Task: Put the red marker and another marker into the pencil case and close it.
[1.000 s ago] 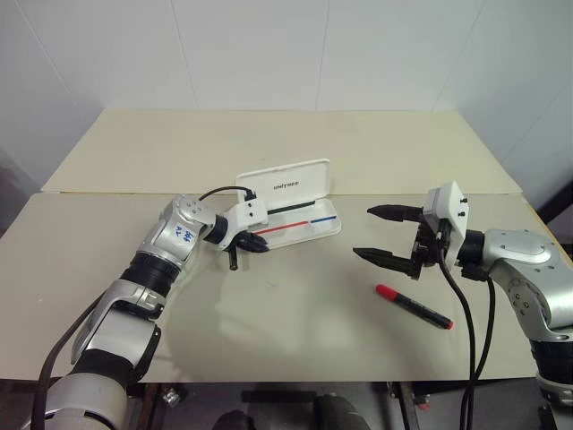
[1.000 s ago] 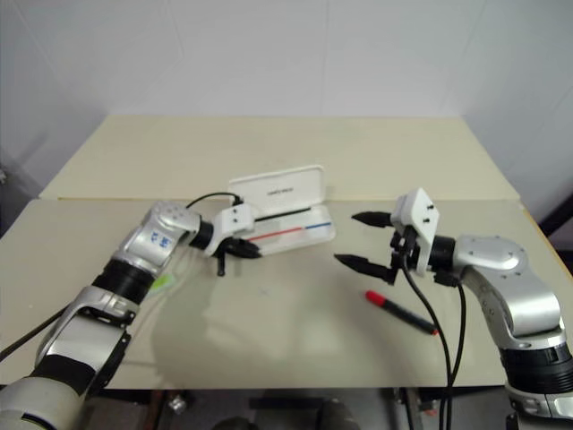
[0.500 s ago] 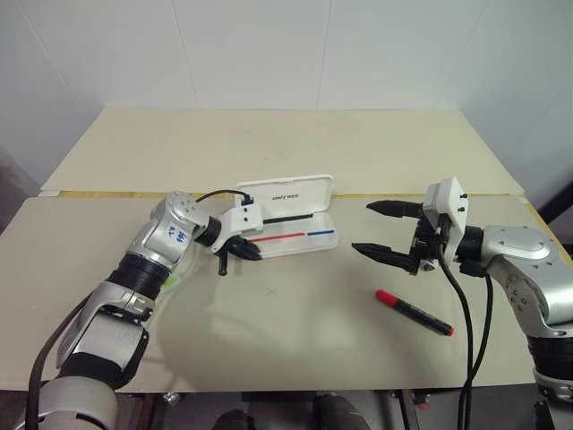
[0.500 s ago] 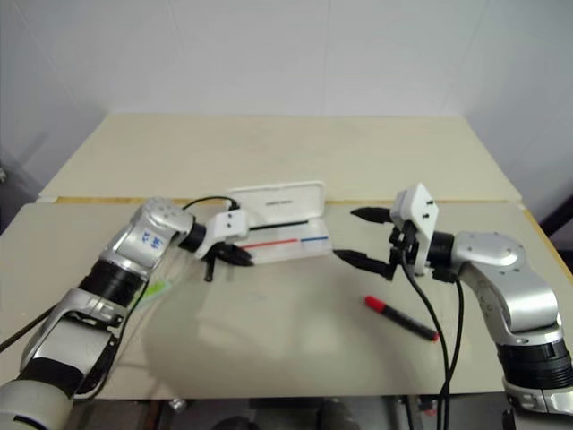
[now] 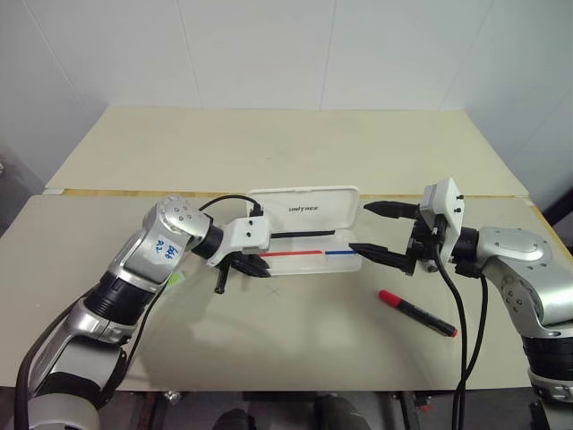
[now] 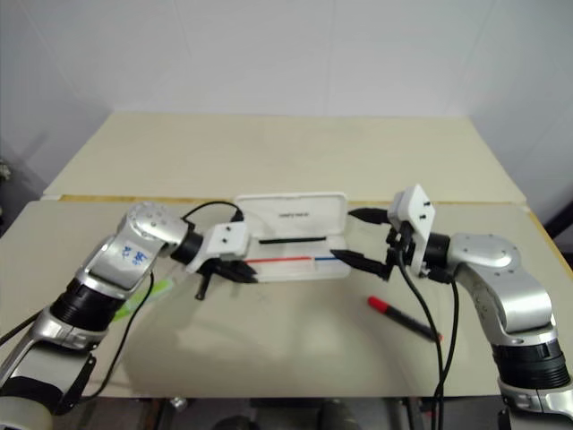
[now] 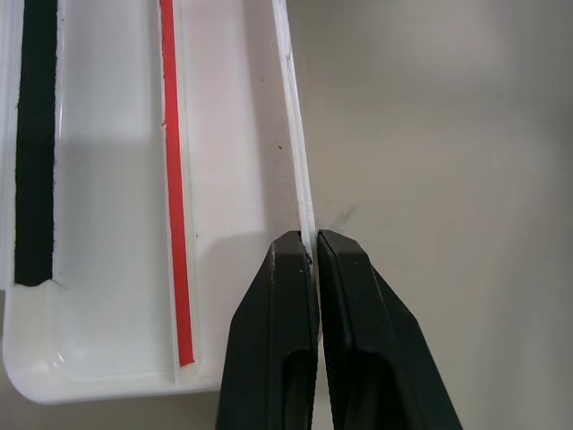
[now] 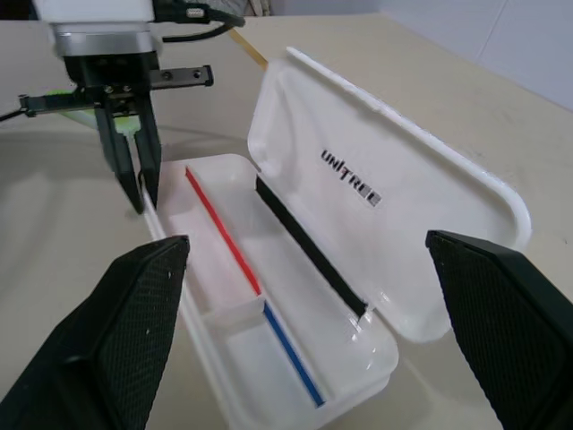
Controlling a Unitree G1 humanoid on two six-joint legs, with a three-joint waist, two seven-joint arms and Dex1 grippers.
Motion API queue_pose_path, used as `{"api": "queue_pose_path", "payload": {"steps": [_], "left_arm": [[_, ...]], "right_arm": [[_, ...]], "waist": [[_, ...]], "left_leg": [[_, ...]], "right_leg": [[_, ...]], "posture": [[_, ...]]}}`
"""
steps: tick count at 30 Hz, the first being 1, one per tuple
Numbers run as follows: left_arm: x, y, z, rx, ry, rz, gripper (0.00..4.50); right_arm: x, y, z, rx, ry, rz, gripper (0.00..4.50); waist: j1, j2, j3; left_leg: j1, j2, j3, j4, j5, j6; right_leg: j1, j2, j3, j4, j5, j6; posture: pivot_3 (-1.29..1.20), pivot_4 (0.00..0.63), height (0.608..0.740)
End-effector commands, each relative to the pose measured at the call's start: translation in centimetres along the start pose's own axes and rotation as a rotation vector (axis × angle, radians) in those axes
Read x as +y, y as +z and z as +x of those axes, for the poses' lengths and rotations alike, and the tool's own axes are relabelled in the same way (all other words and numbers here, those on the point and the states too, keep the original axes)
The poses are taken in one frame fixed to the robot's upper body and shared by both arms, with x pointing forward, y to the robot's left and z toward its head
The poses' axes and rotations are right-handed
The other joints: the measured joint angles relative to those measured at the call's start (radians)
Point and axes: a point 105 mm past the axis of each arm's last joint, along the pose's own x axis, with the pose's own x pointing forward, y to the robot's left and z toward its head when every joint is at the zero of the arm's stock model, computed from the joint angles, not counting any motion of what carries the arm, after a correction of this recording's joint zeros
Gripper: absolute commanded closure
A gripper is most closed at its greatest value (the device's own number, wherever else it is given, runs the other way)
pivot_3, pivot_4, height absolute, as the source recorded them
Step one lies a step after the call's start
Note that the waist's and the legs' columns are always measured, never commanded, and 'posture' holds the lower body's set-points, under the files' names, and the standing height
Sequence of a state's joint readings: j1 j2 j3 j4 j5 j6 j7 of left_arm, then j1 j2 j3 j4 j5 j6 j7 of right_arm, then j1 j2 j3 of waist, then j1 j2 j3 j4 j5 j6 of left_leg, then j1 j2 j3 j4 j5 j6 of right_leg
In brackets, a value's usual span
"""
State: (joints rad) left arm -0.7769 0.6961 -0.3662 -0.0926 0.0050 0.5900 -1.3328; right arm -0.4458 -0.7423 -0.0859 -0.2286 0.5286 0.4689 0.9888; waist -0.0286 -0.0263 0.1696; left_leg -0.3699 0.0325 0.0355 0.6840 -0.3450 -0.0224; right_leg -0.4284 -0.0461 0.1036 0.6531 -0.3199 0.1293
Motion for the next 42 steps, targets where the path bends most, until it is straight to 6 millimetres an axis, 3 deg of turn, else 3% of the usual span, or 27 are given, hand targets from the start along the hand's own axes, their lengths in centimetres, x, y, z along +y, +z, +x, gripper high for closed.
{"api": "queue_pose_path", "payload": {"steps": [1, 12, 28, 33, 34, 42], "left_arm": [[-1.0, 0.5, -0.1, -0.001, -0.006, 0.015, 4.49], [-3.8, -0.4, 1.4, 0.021, -0.062, -0.033, 4.49], [-1.3, -0.3, 3.2, 0.023, -0.023, 0.035, 4.49], [-1.4, -0.1, 3.4, 0.016, -0.036, 0.034, 4.49], [-1.4, -0.1, 3.5, 0.012, -0.036, 0.031, 3.96], [-1.7, -0.1, 3.3, 0.017, -0.044, 0.037, 1.46]], "right_arm": [[0.2, 0.9, -0.5, -0.011, 0.003, -0.025, 0.00], [1.2, 0.4, -2.3, 0.031, -0.028, 0.003, 0.00], [2.0, 0.6, -2.0, 0.015, -0.054, 0.025, 0.00], [2.2, 0.5, -2.0, 0.012, -0.055, 0.030, 0.00], [2.2, 0.5, -1.9, 0.011, -0.055, 0.031, 0.00], [2.2, 0.5, -1.8, 0.003, -0.054, 0.035, 0.00]], "waist": [[0.000, 0.000, 0.000], [0.001, 0.000, 0.000], [0.009, 0.000, 0.000], [0.012, 0.000, 0.000], [0.012, 0.000, 0.000], [0.005, 0.000, 0.000]], "left_leg": [[0.000, 0.000, 0.000, 0.000, 0.000, 0.000], [0.000, -0.001, 0.000, 0.000, 0.000, 0.001], [0.001, -0.004, -0.001, 0.002, 0.002, 0.002], [0.001, -0.004, -0.001, 0.002, 0.002, 0.002], [0.001, -0.004, -0.001, 0.002, 0.002, 0.002], [0.000, -0.003, -0.001, 0.002, 0.002, 0.002]], "right_leg": [[0.000, 0.000, 0.000, 0.000, 0.000, 0.000], [0.000, 0.000, 0.001, -0.001, 0.000, 0.000], [0.003, 0.001, 0.002, -0.001, 0.002, 0.002], [0.003, 0.001, 0.002, 0.000, 0.002, 0.002], [0.003, 0.001, 0.002, 0.000, 0.002, 0.002], [0.002, 0.002, 0.003, -0.001, 0.002, 0.002]], "posture": [[0.00, 0.150, 0.740], [0.00, 0.150, 0.740], [0.00, 0.150, 0.740], [0.00, 0.150, 0.740], [0.00, 0.150, 0.740], [0.00, 0.150, 0.740]]}}
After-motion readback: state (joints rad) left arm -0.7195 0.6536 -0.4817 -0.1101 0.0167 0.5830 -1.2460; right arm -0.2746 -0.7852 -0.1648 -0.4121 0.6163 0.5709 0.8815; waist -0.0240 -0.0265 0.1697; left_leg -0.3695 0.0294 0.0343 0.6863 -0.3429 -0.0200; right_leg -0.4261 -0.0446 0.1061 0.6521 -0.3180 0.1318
